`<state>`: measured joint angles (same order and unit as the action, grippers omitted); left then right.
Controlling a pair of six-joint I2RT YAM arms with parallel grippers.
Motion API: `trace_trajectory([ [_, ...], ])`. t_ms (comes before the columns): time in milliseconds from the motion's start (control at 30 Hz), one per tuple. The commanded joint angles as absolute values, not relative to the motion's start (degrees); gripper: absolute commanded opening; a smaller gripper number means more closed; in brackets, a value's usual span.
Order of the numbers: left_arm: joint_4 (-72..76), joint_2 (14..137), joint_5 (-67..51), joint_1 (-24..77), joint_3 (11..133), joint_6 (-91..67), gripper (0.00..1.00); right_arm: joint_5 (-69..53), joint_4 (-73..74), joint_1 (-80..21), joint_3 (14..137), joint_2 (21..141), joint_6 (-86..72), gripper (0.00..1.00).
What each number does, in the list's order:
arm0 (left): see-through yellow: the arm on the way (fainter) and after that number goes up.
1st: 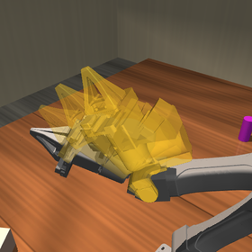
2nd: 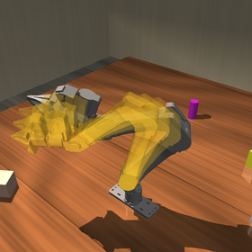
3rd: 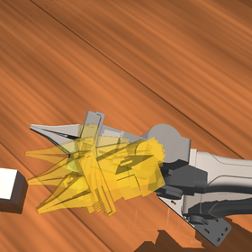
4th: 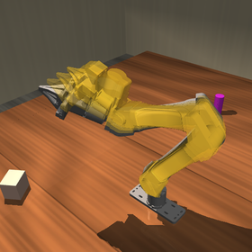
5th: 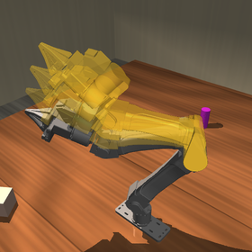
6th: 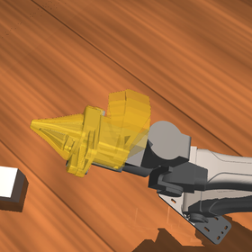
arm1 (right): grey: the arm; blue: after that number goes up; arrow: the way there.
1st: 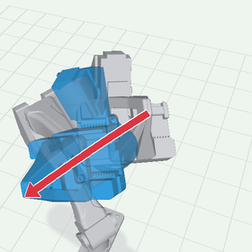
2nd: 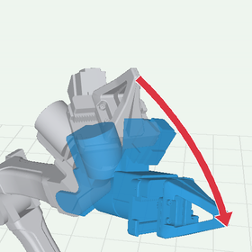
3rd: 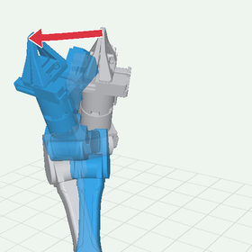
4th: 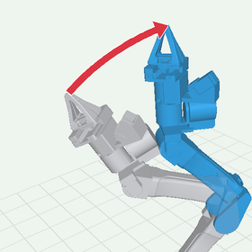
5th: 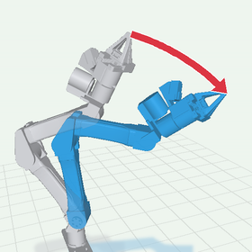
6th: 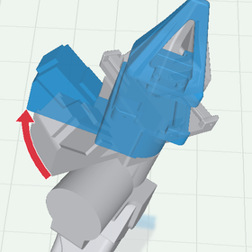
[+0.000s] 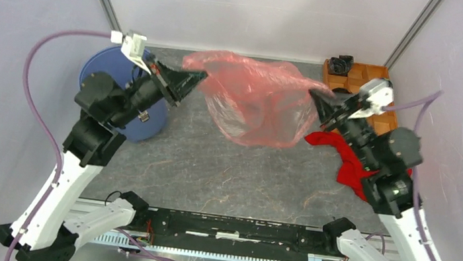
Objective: Put the trash bags into the trash bin
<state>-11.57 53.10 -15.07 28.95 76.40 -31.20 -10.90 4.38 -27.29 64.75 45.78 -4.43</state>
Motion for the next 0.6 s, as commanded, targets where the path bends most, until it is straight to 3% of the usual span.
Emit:
trace_trajectory([
  [0,-17.45,54.23,-11.61,28.83,59.17,-29.71,0.02,-9.07,6.67,-27.22,43.95,46.72,-6.65,0.01],
  [100,-18.58,53.39,-12.25,28.83,46.89,-32.07,0.02,-12.02,4.84,-27.25,30.55,46.22,-9.90,0.01],
  [200,-16.99,51.37,-14.75,28.86,41.05,-33.66,0.02,-11.96,5.46,-27.25,27.89,44.28,-10.94,0.01],
  [433,-18.35,52.87,-16.05,28.87,60.96,-27.57,0.02,-8.43,15.45,-27.22,47.83,45.79,-3.84,0.01],
  [567,-16.89,52.25,-12.39,28.83,60.76,-29.37,0.02,-8.51,13.22,-27.23,45.27,43.51,-4.67,0.01],
])
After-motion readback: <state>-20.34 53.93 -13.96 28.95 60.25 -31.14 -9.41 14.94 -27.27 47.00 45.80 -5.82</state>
